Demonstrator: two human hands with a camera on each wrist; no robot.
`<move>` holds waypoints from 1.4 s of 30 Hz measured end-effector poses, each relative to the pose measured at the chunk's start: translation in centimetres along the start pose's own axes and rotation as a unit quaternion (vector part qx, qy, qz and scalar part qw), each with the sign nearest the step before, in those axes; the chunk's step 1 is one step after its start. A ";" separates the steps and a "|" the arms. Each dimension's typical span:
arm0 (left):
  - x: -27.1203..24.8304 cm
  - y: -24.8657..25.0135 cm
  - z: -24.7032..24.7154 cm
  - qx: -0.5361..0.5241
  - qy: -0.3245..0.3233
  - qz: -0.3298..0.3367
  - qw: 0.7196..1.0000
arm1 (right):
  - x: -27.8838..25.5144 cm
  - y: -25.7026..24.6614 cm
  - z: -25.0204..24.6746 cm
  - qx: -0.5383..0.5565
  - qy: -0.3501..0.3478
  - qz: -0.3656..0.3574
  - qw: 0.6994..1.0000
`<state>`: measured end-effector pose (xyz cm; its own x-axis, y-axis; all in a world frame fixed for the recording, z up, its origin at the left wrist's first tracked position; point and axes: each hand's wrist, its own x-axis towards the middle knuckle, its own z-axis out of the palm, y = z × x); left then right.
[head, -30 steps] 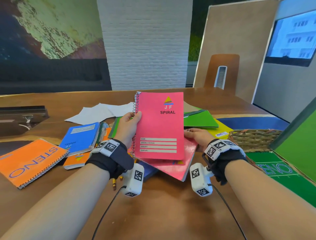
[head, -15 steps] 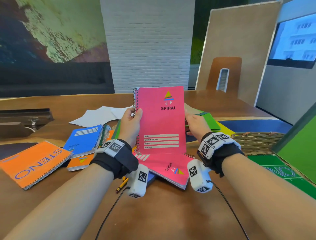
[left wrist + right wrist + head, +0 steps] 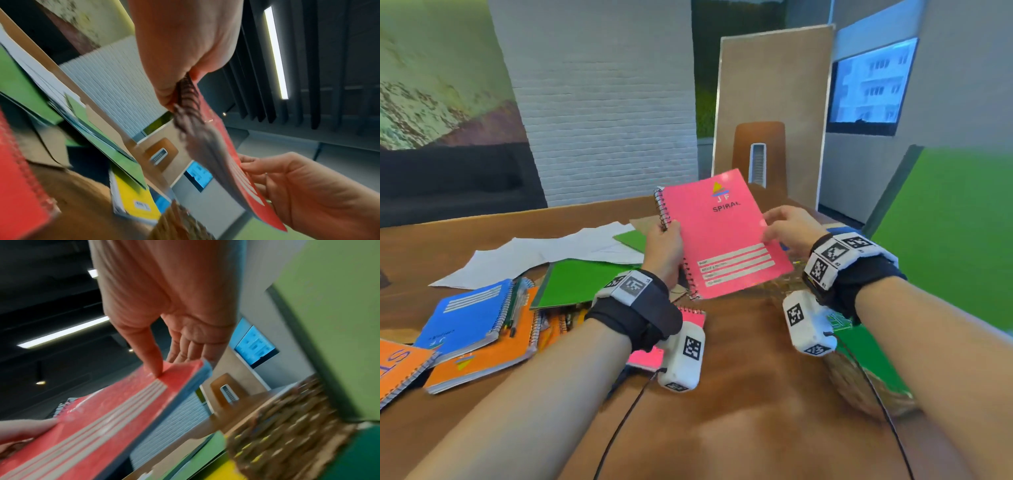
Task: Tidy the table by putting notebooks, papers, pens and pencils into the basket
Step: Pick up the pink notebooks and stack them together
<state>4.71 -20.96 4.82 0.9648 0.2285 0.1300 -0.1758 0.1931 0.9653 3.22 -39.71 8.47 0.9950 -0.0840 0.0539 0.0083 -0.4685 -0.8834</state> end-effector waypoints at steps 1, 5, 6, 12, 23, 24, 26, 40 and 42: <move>-0.5 -0.3 1.2 0.005 -0.019 -0.016 1.000 | -0.1 0.8 -1.2 -0.014 0.019 0.007 1.000; -1.4 -1.9 5.2 0.060 -0.077 -0.041 0.994 | -0.8 4.0 -5.4 -0.030 0.083 0.022 0.996; -1.6 -2.2 6.0 0.078 -0.086 -0.040 0.992 | -1.0 4.7 -6.4 -0.035 0.096 0.034 0.994; -2.3 -4.3 10.0 0.160 -0.141 -0.067 0.975 | -1.4 8.0 -10.2 -0.080 0.143 0.075 0.984; -2.3 -7.6 15.2 0.488 -0.254 0.004 0.835 | -0.8 13.6 -13.1 -0.246 0.069 0.200 0.946; -2.2 -7.8 15.5 0.529 -0.269 0.022 0.804 | -0.8 14.0 -13.0 -0.267 0.044 0.211 0.939; -2.1 -7.9 15.8 0.588 -0.291 0.042 0.753 | -1.0 14.2 -12.8 -0.321 -0.007 0.226 0.920; -3.0 -8.8 15.4 0.719 -0.332 0.047 0.609 | -1.2 13.1 -10.9 -0.404 -0.183 0.281 0.851; -3.1 -9.0 15.0 0.721 -0.335 0.046 0.605 | -1.4 12.4 -10.7 -0.398 -0.183 0.277 0.855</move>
<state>6.24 -37.76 -0.83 0.9116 -0.3558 -0.2057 -0.3471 -0.9346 0.0783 0.88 -54.80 2.36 0.7903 -0.2734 -0.5483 -0.3988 -0.9089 -0.1217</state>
